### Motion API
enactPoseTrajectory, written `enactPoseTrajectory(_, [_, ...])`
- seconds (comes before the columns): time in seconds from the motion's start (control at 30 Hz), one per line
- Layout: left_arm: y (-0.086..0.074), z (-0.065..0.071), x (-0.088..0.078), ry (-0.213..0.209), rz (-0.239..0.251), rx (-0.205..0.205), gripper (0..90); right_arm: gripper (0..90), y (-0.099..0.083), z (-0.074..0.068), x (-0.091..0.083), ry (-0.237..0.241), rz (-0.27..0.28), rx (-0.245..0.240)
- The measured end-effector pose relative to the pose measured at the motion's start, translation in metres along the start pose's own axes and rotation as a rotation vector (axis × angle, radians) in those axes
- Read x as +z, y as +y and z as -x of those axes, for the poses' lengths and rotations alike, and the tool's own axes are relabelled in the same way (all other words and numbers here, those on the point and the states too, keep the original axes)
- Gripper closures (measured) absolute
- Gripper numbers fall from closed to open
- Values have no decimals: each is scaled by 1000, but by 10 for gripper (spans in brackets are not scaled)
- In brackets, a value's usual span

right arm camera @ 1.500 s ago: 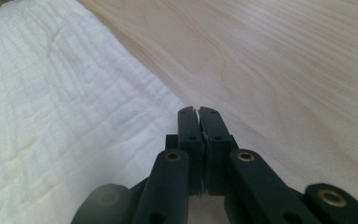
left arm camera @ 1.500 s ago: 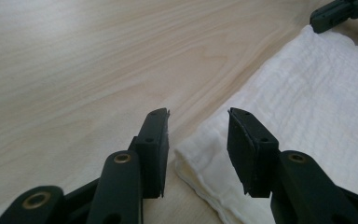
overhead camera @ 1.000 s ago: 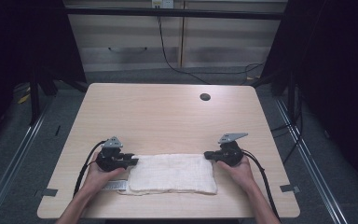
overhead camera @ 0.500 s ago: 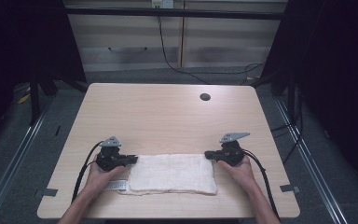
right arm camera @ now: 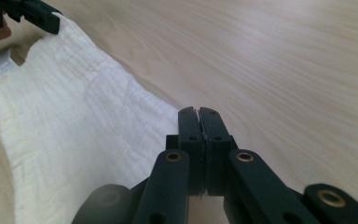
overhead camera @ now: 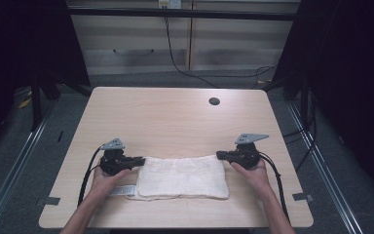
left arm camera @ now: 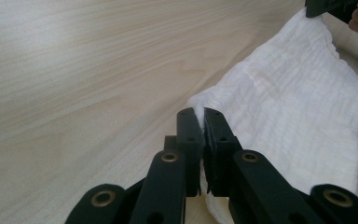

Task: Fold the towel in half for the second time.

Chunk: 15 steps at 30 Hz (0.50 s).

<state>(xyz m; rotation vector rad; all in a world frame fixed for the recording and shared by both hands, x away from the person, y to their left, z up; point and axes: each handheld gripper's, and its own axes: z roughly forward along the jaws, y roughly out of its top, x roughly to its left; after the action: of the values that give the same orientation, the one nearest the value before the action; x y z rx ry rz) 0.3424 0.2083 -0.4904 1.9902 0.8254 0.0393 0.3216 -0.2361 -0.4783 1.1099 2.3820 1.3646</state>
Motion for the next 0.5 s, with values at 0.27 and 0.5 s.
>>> enactPoseTrajectory(0.27, [26, 1, -3, 5, 67, -13, 860, 891, 13, 4, -7, -7, 25, -7])
enactPoseTrajectory(0.5, [22, -2, -2, 19, 80, -12, 862, 891, 22, 1, -13, -9, 43, -28])
